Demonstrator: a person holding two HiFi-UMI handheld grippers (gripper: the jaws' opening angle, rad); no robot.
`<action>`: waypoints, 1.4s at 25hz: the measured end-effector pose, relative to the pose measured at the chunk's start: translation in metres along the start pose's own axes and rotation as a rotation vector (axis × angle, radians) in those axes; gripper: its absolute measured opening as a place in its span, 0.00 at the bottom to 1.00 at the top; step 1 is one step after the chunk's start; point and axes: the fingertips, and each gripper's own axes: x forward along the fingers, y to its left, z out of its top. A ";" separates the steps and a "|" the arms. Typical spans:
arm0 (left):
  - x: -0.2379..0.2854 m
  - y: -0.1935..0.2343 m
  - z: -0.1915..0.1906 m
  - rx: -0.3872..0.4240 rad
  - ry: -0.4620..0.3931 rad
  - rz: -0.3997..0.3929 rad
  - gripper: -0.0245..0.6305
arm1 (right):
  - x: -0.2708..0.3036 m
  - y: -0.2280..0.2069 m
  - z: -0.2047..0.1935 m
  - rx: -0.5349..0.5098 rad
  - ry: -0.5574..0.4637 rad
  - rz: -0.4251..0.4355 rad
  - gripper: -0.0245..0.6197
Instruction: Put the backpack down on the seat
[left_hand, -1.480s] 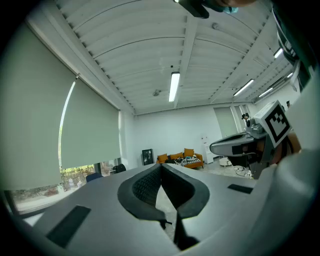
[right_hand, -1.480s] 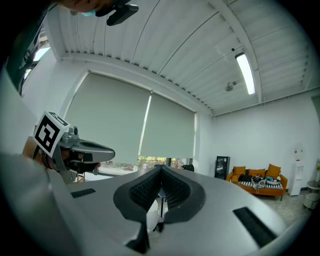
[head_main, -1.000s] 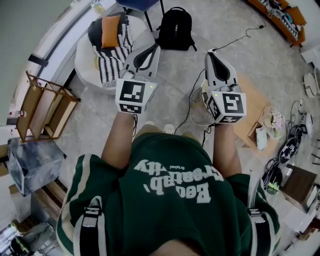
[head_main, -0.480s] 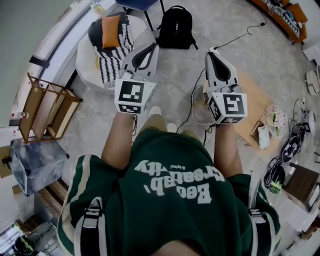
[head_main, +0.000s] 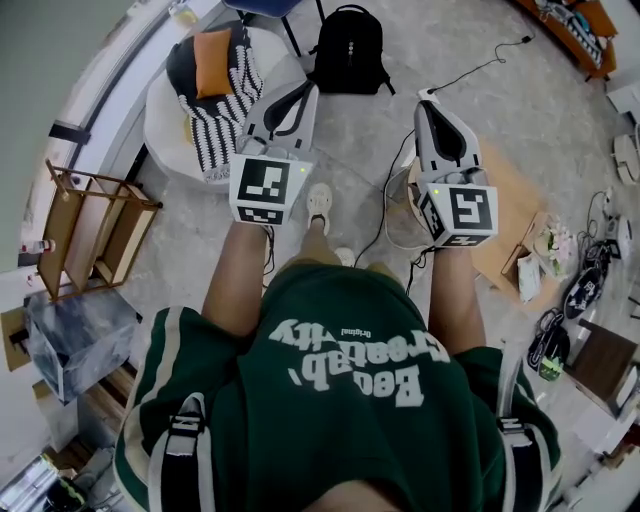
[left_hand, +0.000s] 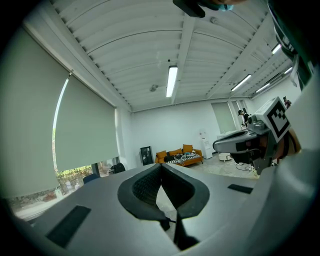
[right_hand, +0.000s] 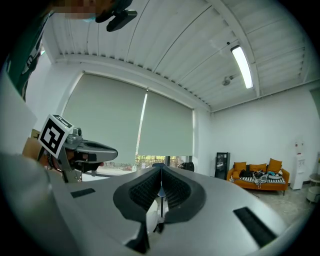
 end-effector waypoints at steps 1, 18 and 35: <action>0.010 0.008 -0.003 -0.001 0.002 -0.001 0.07 | 0.012 -0.004 -0.001 0.000 0.004 -0.004 0.09; 0.174 0.186 -0.031 0.014 0.006 -0.074 0.07 | 0.242 -0.041 0.003 0.004 0.042 -0.094 0.09; 0.238 0.228 -0.055 -0.009 0.015 -0.091 0.07 | 0.306 -0.058 -0.012 -0.012 0.087 -0.105 0.09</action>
